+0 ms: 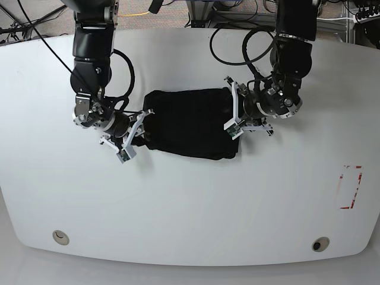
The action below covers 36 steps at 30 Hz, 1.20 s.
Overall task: Fold the T-shirt properly
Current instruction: 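Regrasp the folded bundle with both grippers and press it together, then rotate the folded bundle with both grippers and release the right gripper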
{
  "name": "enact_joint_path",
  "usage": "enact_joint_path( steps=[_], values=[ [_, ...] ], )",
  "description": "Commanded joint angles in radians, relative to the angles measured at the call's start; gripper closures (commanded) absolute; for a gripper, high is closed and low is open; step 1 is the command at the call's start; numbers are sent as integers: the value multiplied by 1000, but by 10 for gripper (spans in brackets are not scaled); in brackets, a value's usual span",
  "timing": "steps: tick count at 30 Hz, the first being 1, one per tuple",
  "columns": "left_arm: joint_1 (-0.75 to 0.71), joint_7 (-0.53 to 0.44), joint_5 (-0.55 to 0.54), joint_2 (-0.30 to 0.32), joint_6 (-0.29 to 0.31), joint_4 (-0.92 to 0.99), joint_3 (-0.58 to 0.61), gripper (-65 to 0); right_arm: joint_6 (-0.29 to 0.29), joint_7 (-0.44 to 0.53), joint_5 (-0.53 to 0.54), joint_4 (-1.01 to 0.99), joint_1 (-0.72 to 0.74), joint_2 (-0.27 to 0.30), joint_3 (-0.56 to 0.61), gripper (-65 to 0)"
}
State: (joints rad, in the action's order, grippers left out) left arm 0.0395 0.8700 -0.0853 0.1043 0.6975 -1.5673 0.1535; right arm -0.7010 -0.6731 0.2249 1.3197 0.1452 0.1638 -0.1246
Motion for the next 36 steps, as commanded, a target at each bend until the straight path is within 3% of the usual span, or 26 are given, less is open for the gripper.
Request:
enact_joint_path(
  steps=[1,10,15,25,27,36],
  values=[
    [44,5,6,16,1,15,-1,-200,3,-27,-11,97,-35,6,1,-209],
    [129,8,6,97,1,15,-1,-199,3,-84,-20,352,-233,-92,36,-209],
    [145,8,6,139,1,-40,-12,-197,3,-84,-22,424,-315,-111,144,-209],
    [98,8,8,137,1,-233,-168,-197,3,-119,-9,455,-332,-132,400,-209],
    [76,8,11,125,1,-275,-168,-199,3,-121,-9,467,-332,-137,400,-209],
    [-69,2,74,-35,-12,-348,-196,-203,3,-168,-8,481,-292,-165,440,-211]
  ],
)
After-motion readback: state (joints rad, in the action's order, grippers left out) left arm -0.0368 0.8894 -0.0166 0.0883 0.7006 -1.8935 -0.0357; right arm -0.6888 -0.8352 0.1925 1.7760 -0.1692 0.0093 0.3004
